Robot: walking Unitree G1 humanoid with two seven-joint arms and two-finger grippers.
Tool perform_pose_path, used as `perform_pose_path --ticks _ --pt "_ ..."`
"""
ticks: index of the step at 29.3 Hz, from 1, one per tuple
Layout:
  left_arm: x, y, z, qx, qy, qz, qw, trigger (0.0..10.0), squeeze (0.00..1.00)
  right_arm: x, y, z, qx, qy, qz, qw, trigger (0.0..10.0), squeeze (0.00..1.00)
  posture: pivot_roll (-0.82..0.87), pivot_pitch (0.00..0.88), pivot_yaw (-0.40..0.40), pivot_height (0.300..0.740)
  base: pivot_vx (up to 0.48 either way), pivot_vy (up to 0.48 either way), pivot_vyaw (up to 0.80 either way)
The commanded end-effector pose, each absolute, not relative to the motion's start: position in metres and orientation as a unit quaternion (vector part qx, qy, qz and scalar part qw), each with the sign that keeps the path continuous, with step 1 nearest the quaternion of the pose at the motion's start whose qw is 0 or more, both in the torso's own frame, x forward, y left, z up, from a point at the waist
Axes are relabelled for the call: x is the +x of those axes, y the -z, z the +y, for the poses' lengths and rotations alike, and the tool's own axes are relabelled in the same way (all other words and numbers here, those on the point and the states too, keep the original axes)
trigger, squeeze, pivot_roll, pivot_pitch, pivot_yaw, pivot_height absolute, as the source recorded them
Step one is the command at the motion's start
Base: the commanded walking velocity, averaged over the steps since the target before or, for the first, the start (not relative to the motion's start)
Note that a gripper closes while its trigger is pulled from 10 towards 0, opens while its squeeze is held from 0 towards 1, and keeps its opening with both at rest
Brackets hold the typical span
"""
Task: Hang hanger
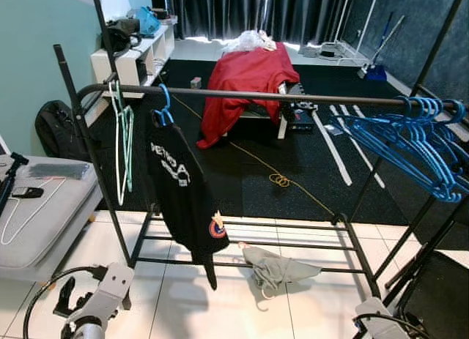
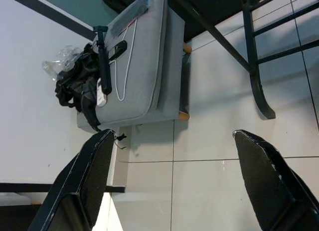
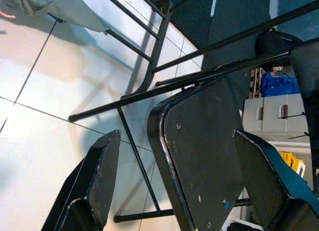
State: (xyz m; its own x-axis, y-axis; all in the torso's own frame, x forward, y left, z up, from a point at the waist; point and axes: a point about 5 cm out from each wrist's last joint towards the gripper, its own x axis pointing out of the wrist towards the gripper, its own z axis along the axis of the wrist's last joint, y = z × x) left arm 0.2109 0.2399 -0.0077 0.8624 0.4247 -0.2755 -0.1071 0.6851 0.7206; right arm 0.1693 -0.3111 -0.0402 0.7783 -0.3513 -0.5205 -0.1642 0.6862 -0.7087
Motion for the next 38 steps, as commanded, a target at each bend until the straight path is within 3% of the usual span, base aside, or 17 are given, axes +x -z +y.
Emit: perform_pose_path --ticks 1,11,13,16,17,19,22,25,26,27,28,29,31,32,33,34,38 --pt "0.209 0.011 0.239 0.371 -0.147 0.222 0.890 10.0 0.00 0.169 0.040 -0.313 -0.392 0.055 0.332 0.856 10.0 0.00 -0.03 0.000 -0.040 0.740 0.000 0.000 0.00" --pt "0.205 0.011 0.242 0.371 -0.148 0.221 0.890 10.0 0.00 0.167 0.041 -0.312 -0.392 0.054 0.331 0.856 10.0 0.00 -0.01 0.000 -0.032 0.740 0.000 0.000 0.00" --pt "0.204 0.011 0.244 0.371 -0.149 0.221 0.890 10.0 0.00 0.164 0.044 -0.312 -0.333 0.083 0.346 0.873 10.0 0.00 -0.02 0.000 -0.025 0.740 0.000 0.000 0.00" --pt "0.204 0.011 0.244 0.371 -0.149 0.221 0.890 10.0 0.00 0.163 0.044 -0.312 -0.326 0.087 0.348 0.875 10.0 0.00 -0.02 0.000 -0.025 0.740 0.000 0.000 0.00" --pt "0.211 0.009 0.240 0.394 -0.068 0.191 0.896 10.0 0.00 0.158 0.049 -0.311 -0.238 0.112 0.367 0.892 10.0 0.00 -0.04 0.000 -0.014 0.740 0.000 0.000 0.00" --pt "0.213 0.008 0.238 0.405 -0.035 0.179 0.896 10.0 0.00 0.155 0.052 -0.309 -0.185 0.126 0.374 0.900 10.0 0.00 -0.04 0.000 -0.014 0.740 0.000 0.000 0.00" --pt "0.208 0.012 0.239 0.398 -0.043 0.187 0.897 10.0 0.00 0.250 0.000 -0.276 -0.090 0.101 0.224 0.965 10.0 0.00 -0.02 0.000 -0.010 0.740 0.000 0.000 0.00" --pt "0.206 0.013 0.239 0.397 -0.047 0.189 0.897 10.0 0.00 0.254 -0.002 -0.274 -0.079 0.096 0.221 0.967 10.0 0.00 -0.02 0.000 -0.010 0.740 0.000 0.000 0.00" --pt "0.203 0.017 0.239 0.348 -0.057 0.203 0.914 10.0 0.00 0.262 -0.006 -0.269 -0.069 0.086 0.215 0.970 10.0 0.00 -0.01 0.000 -0.014 0.740 0.000 0.000 0.00" --pt "0.196 0.024 0.237 0.219 -0.092 0.222 0.946 10.0 0.00 0.273 -0.011 -0.260 -0.073 0.064 0.209 0.973 10.0 0.00 0.00 0.000 -0.019 0.740 0.000 0.000 0.00" --pt "0.196 0.024 0.237 0.219 -0.092 0.222 0.946 10.0 0.00 0.273 -0.011 -0.260 -0.073 0.064 0.209 0.973 10.0 0.00 0.00 0.000 -0.019 0.740 0.000 0.000 0.00" --pt "0.193 0.028 0.235 0.156 -0.113 0.225 0.955 10.0 0.00 0.277 -0.013 -0.257 -0.081 0.053 0.207 0.974 10.0 0.00 0.00 0.000 -0.019 0.740 0.000 0.000 0.00" --pt "0.188 0.038 0.226 -0.049 -0.139 0.227 0.963 10.0 0.00 0.287 -0.018 -0.244 -0.053 0.016 0.194 0.979 10.0 0.00 0.01 0.000 -0.020 0.740 0.000 0.000 0.00" --pt "0.188 0.038 0.226 -0.049 -0.139 0.227 0.963 10.0 0.00 0.287 -0.018 -0.244 -0.053 0.016 0.194 0.979 10.0 0.00 0.01 0.000 -0.020 0.740 0.000 0.000 0.00" --pt "0.187 0.042 0.222 -0.118 -0.147 0.222 0.957 10.0 0.00 0.292 -0.021 -0.239 -0.038 0.003 0.187 0.982 10.0 0.00 0.01 0.000 -0.020 0.740 0.000 0.000 0.00" --pt "0.204 0.025 0.225 -0.148 -0.141 0.183 0.962 10.0 0.00 0.298 -0.026 -0.234 -0.028 -0.011 0.179 0.983 10.0 0.00 -0.01 0.000 -0.020 0.740 0.000 0.000 0.00" --pt "0.240 -0.020 0.235 -0.109 -0.128 0.111 0.980 10.0 0.00 0.306 -0.035 -0.225 -0.018 -0.045 0.175 0.983 10.0 0.00 -0.03 0.000 -0.030 0.740 0.000 0.000 -0.58"
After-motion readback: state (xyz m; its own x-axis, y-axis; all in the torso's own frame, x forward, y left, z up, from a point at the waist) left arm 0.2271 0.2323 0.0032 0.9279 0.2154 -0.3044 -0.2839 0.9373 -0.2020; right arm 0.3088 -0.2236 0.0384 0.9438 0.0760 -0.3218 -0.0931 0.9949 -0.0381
